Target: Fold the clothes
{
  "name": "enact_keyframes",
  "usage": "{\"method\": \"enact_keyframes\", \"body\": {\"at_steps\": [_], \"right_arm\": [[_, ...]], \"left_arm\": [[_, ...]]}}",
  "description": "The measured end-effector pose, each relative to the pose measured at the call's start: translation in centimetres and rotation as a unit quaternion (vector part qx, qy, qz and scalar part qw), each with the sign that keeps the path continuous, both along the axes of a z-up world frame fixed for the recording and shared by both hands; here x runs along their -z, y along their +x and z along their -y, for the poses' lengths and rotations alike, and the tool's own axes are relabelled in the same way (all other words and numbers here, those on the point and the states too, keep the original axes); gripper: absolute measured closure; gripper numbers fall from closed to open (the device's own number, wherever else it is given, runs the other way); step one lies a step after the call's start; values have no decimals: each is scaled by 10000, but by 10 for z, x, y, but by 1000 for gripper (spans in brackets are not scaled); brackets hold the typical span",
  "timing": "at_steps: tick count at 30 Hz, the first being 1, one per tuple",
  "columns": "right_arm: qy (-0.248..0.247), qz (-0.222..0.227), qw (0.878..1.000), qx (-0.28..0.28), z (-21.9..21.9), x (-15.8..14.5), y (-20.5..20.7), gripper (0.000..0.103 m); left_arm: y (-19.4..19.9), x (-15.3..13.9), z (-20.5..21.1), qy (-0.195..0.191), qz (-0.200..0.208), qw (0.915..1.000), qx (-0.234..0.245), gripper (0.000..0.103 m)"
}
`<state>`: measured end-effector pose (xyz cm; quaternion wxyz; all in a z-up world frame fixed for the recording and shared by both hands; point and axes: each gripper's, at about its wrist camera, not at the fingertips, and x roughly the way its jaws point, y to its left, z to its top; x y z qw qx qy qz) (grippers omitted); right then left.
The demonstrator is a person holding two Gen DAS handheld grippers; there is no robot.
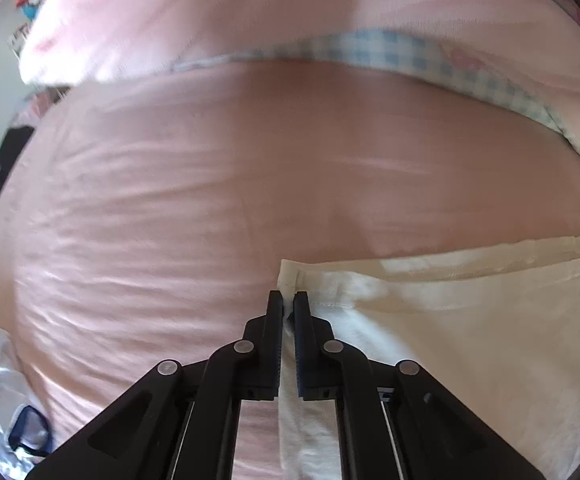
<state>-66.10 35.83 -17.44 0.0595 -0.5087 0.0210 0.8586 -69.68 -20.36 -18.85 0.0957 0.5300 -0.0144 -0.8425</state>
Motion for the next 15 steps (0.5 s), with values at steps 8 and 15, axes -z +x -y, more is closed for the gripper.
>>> {"method": "enact_keyframes", "body": {"at_steps": [8, 15], "right_arm": [[271, 553, 9972, 436, -32, 29, -14, 96], [-386, -64, 9985, 386, -27, -14, -12, 62]], "left_arm": [[2, 11, 22, -59, 108, 9987, -502, 84], [4, -22, -1, 1390, -241, 9900, -91, 47]]}}
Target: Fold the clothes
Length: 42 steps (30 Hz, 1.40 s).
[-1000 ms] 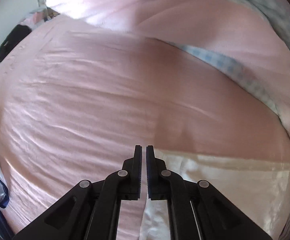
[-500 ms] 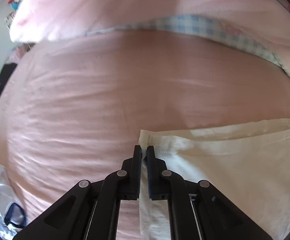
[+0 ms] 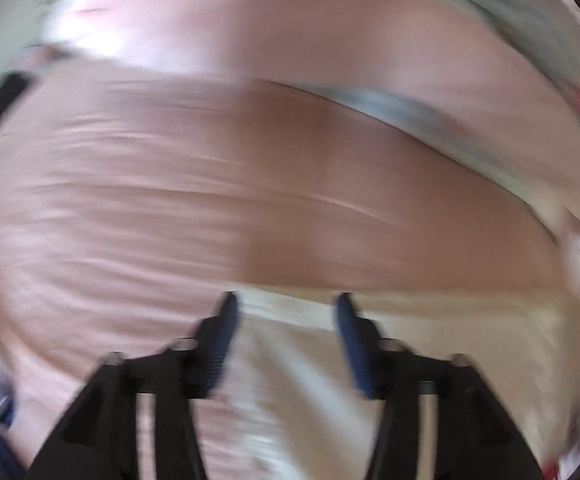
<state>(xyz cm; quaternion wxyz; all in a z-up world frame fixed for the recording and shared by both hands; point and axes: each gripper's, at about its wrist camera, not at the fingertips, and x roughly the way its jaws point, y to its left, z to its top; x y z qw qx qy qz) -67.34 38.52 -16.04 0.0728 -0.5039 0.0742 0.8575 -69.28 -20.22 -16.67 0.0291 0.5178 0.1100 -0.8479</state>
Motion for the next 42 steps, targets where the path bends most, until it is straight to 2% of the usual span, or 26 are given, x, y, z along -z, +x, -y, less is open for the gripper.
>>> {"method": "enact_keyframes", "body": {"at_steps": [1, 2, 3, 5, 7, 10, 14, 18, 23, 25, 27, 28, 29, 31, 33, 36, 38, 42], "right_arm": [[-178, 119, 9991, -358, 13, 2, -4, 57], [-325, 227, 9967, -705, 26, 4, -8, 56], [-320, 279, 9941, -1001, 38, 7, -11, 56], [-138, 308, 9868, -1584, 67, 12, -18, 56], [-6, 389, 9789, -2004, 88, 20, -30, 56], [129, 583, 9708, -2322, 106, 33, -50, 55], [134, 862, 9670, -2394, 112, 50, -63, 55], [-70, 716, 9698, -2332, 106, 44, -51, 55], [300, 701, 9732, -2170, 90, 51, -46, 55], [109, 742, 9763, -2031, 79, 53, -50, 55], [-38, 778, 9771, -1981, 71, 53, -52, 59], [-63, 800, 9760, -2024, 69, 53, -52, 75], [-102, 819, 9748, -2074, 68, 52, -51, 83], [-202, 767, 9710, -2254, 68, 47, -46, 86], [-189, 669, 9696, -2344, 68, 42, -41, 86], [-168, 561, 9747, -2156, 60, 36, -40, 84], [-155, 528, 9753, -2138, 56, 35, -43, 63], [-211, 465, 9716, -2309, 74, 26, -50, 49]], "left_arm": [[-5, 3, -23, -97, 64, 9986, 511, 47], [-8, 5, -40, -249, 61, 9957, 894, 47], [-13, 8, -61, -450, 16, 9889, 1415, 47], [-22, 15, -87, -591, 63, 9748, 2150, 47], [-39, 26, -102, -711, 337, 9599, 2692, 47], [-56, 36, -110, -675, 756, 9442, 3135, 47], [-52, 33, -111, -621, 811, 9419, 3201, 64], [-34, 27, -115, -634, 706, 9400, 3277, 64], [-31, 33, -125, -702, 739, 9363, 3361, 64], [-33, 35, -132, -690, 800, 9329, 3442, 65], [-31, 36, -142, -792, 834, 9275, 3557, 86], [-28, 34, -148, -906, 821, 9252, 3593, 92], [-25, 32, -152, -906, 802, 9245, 3615, 96], [-16, 28, -158, -1015, 693, 9283, 3509, 97], [-7, 24, -162, -989, 602, 9361, 3321, 99], [6, 12, -171, -1025, 364, 9504, 2915, 99], [11, 3, -174, -1047, 200, 9584, 2648, 99], [12, 1, -161, -1205, 121, 9656, 2302, 99]]}}
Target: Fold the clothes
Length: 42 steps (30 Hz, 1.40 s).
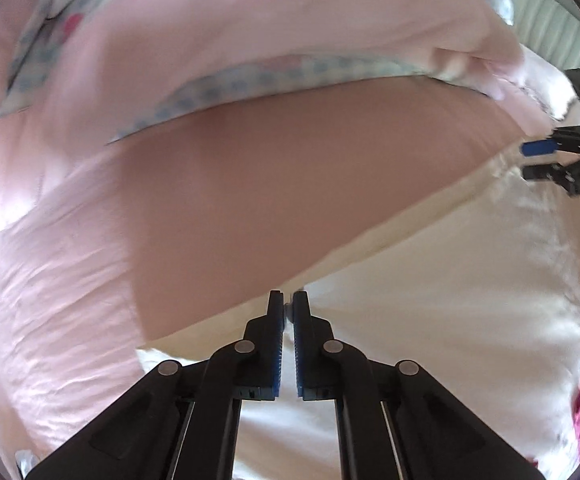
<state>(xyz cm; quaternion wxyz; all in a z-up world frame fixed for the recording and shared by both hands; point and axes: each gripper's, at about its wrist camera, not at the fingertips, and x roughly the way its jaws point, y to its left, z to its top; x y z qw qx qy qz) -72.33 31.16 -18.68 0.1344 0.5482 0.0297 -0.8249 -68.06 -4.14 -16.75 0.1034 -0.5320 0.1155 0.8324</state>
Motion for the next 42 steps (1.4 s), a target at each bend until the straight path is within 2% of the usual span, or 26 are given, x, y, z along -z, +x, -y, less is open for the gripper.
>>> {"method": "enact_keyframes", "body": {"at_steps": [1, 4, 7, 12, 17, 18, 19, 20, 23, 26, 29, 30, 33, 35, 36, 40, 42], "right_arm": [[61, -25, 10000, -36, 8, -4, -9, 46], [359, -66, 9993, -46, 5, -1, -15, 45], [564, 39, 9982, -178, 8, 2, -17, 45], [575, 89, 9962, -643, 6, 10, -10, 45], [584, 115, 9937, -955, 9, 23, -19, 48], [543, 106, 9935, -997, 9, 23, -20, 54], [519, 105, 9925, -1100, 10, 22, -18, 83], [577, 47, 9907, -1228, 14, 19, -15, 93], [744, -63, 9866, -1448, 17, 15, -4, 100], [524, -23, 9907, -1252, 5, 11, -2, 102], [534, -252, 9929, -1032, -2, 1, 0, 102], [577, -379, 9933, -927, 9, -1, -3, 102], [738, -606, 9932, -664, 3, -8, -3, 102], [887, -631, 9929, -477, 9, -7, 14, 103], [967, -602, 9927, -386, 14, -4, 25, 103], [1345, -302, 9904, -62, 16, 19, 5, 103], [1333, -360, 9903, 165, 14, 23, 5, 103]], "left_arm": [[-2, 5, 7, -70, 11, 9999, -136, 99], [-26, 16, 30, -155, 196, 9985, -478, 99], [-22, 30, 34, -219, 412, 9968, -645, 99], [-22, 29, 24, 115, 356, 9967, -724, 99], [-31, 29, 14, 109, 363, 9972, -644, 99], [-31, 29, 11, 114, 376, 9971, -648, 99], [-25, 27, 13, 132, 377, 9970, -659, 99], [-31, 31, 19, 192, 374, 9969, -663, 99], [-40, 35, 29, 299, 389, 9962, -717, 99], [-35, 31, 30, 328, 358, 9962, -726, 99], [-23, 17, 23, 323, 94, 9974, -639, 99], [-22, 13, 17, 275, -32, 9980, -570, 99], [-25, 9, 1, 118, -278, 9987, -413, 99], [-38, 13, -3, -145, -457, 9972, -581, 101], [-48, 16, 3, -22, -409, 9965, -735, 101], [-76, 31, 28, 476, -18, 9903, -1302, 101], [-75, 32, 26, 604, 78, 9895, -1312, 101]]}}
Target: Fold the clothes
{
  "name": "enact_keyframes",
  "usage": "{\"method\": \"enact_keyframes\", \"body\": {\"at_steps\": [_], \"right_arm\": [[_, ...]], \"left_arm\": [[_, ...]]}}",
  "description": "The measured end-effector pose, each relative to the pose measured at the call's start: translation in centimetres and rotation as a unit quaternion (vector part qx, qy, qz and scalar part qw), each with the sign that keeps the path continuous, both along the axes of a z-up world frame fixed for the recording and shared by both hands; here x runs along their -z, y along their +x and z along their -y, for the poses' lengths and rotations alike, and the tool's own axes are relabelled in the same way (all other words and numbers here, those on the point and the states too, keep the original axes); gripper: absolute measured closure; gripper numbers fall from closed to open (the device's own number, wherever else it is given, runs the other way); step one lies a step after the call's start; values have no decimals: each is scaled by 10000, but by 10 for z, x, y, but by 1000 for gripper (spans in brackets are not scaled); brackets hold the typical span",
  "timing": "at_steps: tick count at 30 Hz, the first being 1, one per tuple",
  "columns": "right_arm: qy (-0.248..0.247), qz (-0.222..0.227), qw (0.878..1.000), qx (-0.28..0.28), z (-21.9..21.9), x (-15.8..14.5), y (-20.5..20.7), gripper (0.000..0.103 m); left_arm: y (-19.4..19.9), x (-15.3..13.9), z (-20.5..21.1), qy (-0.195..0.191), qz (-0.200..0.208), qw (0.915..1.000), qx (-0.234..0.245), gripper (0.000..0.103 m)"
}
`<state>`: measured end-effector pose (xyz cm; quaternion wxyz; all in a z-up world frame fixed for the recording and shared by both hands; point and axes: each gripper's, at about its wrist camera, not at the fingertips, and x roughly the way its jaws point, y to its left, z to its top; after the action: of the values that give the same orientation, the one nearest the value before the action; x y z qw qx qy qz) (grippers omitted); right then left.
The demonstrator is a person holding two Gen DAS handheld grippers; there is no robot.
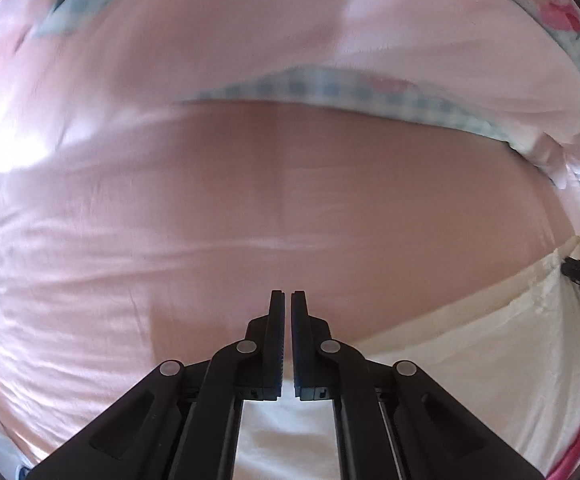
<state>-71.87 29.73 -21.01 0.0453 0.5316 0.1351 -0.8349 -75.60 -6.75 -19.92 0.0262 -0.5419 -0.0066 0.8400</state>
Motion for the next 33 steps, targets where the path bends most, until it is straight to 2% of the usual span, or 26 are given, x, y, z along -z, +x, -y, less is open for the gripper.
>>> {"method": "enact_keyframes", "body": {"at_steps": [1, 2, 4, 6, 8, 9, 11, 12, 14, 15, 16, 17, 19, 21, 24, 27, 28, 29, 33], "right_arm": [[-41, -80, 9999, 114, 0, -1, 0, 103], [-103, -151, 9996, 230, -1, -2, 0, 98], [-446, -216, 9976, 482, -6, -8, -3, 97], [-1060, -298, 9909, 772, -16, -22, -4, 93], [-1455, -444, 9828, 1050, -27, -38, 1, 79], [-1549, -461, 9799, 1170, -33, -43, 4, 78], [-1475, -370, 9780, 1429, -60, -51, 26, 78], [-1368, -289, 9782, 1533, -67, -50, 29, 78], [-1153, -128, 9778, 1744, -81, -44, 32, 78], [-1054, -50, 9762, 1894, -84, -36, 21, 77], [-991, 57, 9723, 2117, -98, -35, 25, 73], [-960, 158, 9677, 2328, -113, -33, 30, 67], [-1178, 316, 9567, 2643, -140, -29, 45, 63], [-1551, 613, 9476, 2723, -157, -23, 56, 62], [-2010, 996, 9410, 2535, -154, -9, 60, 59], [-2180, 1115, 9391, 2413, -148, 3, 51, 58], [-2152, 1042, 9415, 2374, -146, 3, 46, 58], [-2112, 975, 9444, 2324, -143, 3, 42, 58], [-1643, 809, 9641, 1922, -123, -7, 34, 59]], "left_arm": [[7, -2, -2, 187, 6, 9998, 97, 101], [21, -5, -5, 392, 2, 9989, 248, 101], [33, -6, -13, 547, 48, 9966, 618, 101], [56, -2, -43, 784, 220, 9890, 1234, 101], [80, 4, -77, 992, 365, 9778, 1808, 101], [94, 5, -91, 934, 387, 9750, 1978, 100], [101, 24, -112, 67, 416, 9774, 2071, 98], [98, 33, -111, -304, 449, 9803, 1901, 98], [83, 33, -91, -32, 471, 9911, 1246, 98], [77, 28, -86, -432, 435, 9950, 791, 98], [73, 21, -87, -888, 275, 9946, 460, 98], [73, 16, -95, -541, 258, 9967, 550, 99], [73, 6, -112, 284, 246, 9962, 791, 98], [75, 4, -139, 672, 309, 9908, 1132, 98], [64, 15, -186, 1034, 397, 9808, 1608, 98], [55, 19, -232, 1634, 573, 9666, 1890, 98], [53, 20, -252, 1925, 642, 9562, 2108, 98], [65, 19, -263, 2055, 721, 9498, 2245, 98], [57, 38, -305, 1245, 786, 9579, 2467, 98]]}}
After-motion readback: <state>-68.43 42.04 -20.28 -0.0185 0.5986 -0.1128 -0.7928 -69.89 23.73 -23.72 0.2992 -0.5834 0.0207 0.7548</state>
